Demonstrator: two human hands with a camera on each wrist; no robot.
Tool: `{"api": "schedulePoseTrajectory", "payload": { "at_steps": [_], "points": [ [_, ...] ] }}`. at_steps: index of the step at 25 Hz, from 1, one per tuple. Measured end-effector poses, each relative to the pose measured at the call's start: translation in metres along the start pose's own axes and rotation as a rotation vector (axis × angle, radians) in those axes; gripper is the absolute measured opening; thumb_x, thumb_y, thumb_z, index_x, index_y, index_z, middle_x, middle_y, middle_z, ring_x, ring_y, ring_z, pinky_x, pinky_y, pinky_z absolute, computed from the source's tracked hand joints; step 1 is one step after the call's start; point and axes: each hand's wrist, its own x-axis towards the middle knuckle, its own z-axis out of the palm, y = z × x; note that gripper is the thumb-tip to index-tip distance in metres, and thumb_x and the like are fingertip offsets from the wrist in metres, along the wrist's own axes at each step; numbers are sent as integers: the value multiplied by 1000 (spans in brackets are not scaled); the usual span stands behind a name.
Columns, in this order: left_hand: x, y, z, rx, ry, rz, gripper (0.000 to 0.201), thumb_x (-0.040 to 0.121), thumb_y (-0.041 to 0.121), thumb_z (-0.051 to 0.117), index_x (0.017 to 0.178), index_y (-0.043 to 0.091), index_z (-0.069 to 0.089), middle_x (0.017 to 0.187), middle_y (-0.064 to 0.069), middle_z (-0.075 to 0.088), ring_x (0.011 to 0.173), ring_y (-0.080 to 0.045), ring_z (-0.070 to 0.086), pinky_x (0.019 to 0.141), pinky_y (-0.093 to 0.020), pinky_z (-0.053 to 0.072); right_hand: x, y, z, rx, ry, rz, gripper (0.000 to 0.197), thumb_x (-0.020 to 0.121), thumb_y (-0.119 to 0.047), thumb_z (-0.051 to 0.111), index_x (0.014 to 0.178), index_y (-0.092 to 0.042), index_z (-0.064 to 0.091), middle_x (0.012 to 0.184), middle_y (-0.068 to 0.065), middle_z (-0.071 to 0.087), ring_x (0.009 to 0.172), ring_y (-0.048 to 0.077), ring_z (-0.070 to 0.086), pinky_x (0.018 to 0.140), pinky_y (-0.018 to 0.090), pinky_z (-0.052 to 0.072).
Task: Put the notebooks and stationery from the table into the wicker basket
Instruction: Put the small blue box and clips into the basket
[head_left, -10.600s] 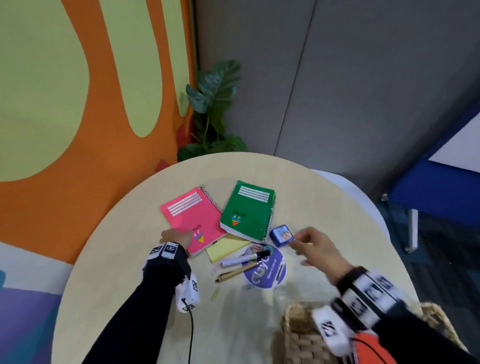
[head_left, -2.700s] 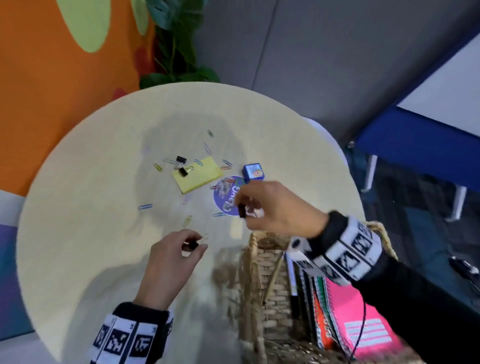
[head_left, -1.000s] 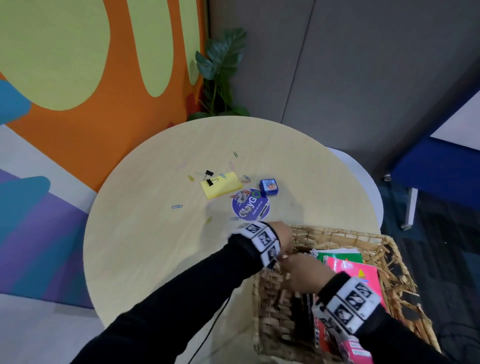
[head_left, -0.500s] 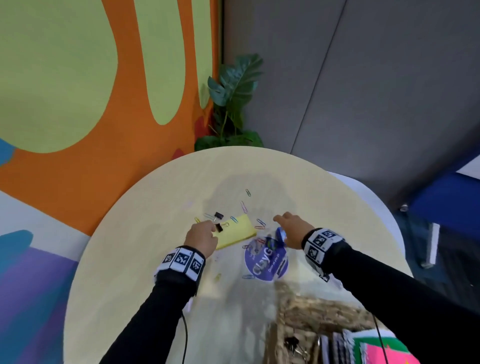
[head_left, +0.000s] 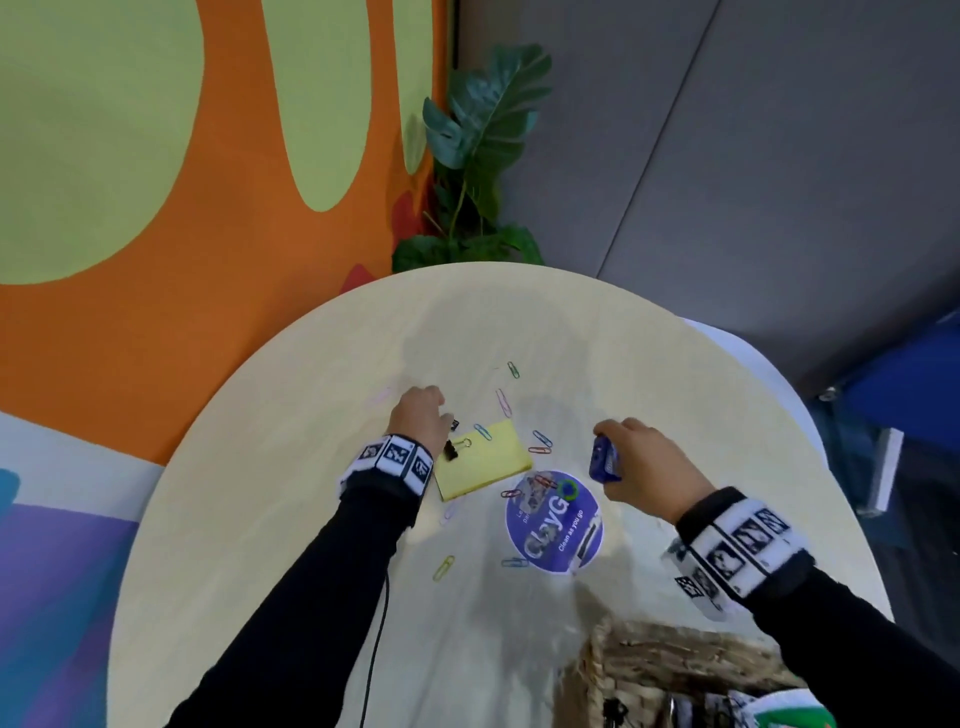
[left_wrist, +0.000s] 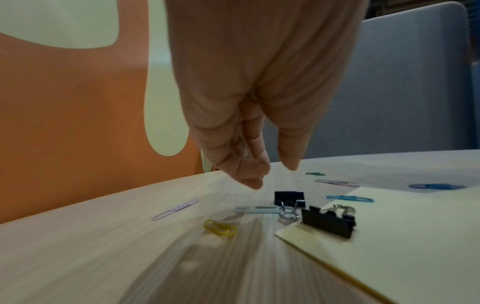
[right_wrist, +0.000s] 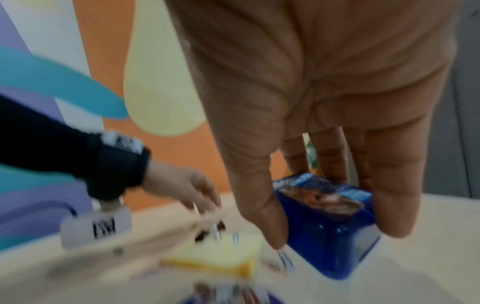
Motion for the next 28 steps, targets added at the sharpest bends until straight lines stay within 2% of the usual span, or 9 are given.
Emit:
{"api": "schedulePoseTrajectory", "payload": {
  "at_steps": [5, 8, 10, 14, 16, 20, 24, 26, 28],
  "points": [
    [21, 8, 8, 201, -63, 52, 33, 85, 19, 63, 111, -1, 64, 120, -22, 63, 113, -37, 58, 92, -38, 47, -83, -10, -37, 198, 142, 12, 61, 70, -20, 73, 126, -22, 49, 110, 2, 58, 92, 23, 58, 74, 26, 44],
    [24, 11, 12, 260, -88, 65, 29, 82, 16, 65, 104, -2, 69, 114, -21, 68, 108, -38, 62, 91, -38, 50, -131, -4, -32, 371, 177, 75, 61, 66, -23, 76, 121, -30, 52, 106, -5, 60, 89, 17, 58, 80, 35, 54],
    [24, 15, 11, 268, -96, 64, 29, 81, 17, 66, 103, -1, 70, 114, -20, 68, 106, -37, 63, 91, -38, 51, -160, -1, -23, 469, 173, 145, 59, 63, -25, 76, 116, -33, 53, 101, -9, 63, 90, 14, 59, 82, 34, 55],
    [4, 29, -7, 121, 28, 64, 31, 81, 21, 68, 106, 2, 69, 117, -17, 67, 113, -36, 59, 94, -37, 47, -196, -1, 21, 671, 185, 318, 49, 60, -24, 81, 101, -22, 54, 80, -1, 68, 68, 12, 60, 70, 29, 51],
    [-19, 41, -22, -15, 110, 81, 29, 80, 22, 68, 103, 5, 69, 110, -14, 70, 110, -32, 61, 94, -37, 47, -201, -5, 51, 769, 205, 417, 50, 60, -27, 83, 94, -16, 50, 74, -1, 66, 61, 12, 57, 65, 32, 48],
    [-92, 67, -41, -227, 124, 198, 24, 77, 22, 71, 97, 9, 71, 95, -10, 74, 89, -25, 70, 89, -32, 52, -190, -19, 92, 587, 218, 597, 57, 63, -41, 81, 94, -14, 40, 68, -9, 56, 70, 18, 55, 63, 27, 41],
    [-190, 78, -40, -332, -18, 307, 17, 75, 19, 76, 89, 13, 70, 77, 0, 68, 68, -17, 66, 65, -17, 48, -180, -26, 110, 503, 214, 599, 66, 68, -45, 78, 106, -10, 37, 99, 11, 69, 90, 32, 67, 76, 37, 54],
    [-234, 76, -32, -314, -105, 359, 14, 73, 21, 77, 83, 19, 68, 75, 5, 69, 68, -12, 67, 66, -14, 48, -176, -28, 113, 482, 223, 601, 67, 70, -45, 77, 107, -9, 34, 103, 17, 69, 94, 36, 66, 79, 40, 54],
    [-271, 73, -21, -310, -202, 382, 12, 72, 23, 76, 77, 23, 65, 74, 9, 69, 71, -8, 68, 68, -19, 52, -176, -31, 111, 480, 221, 592, 70, 68, -47, 77, 107, -8, 34, 105, 20, 68, 96, 37, 65, 79, 40, 53]
  ]
}}
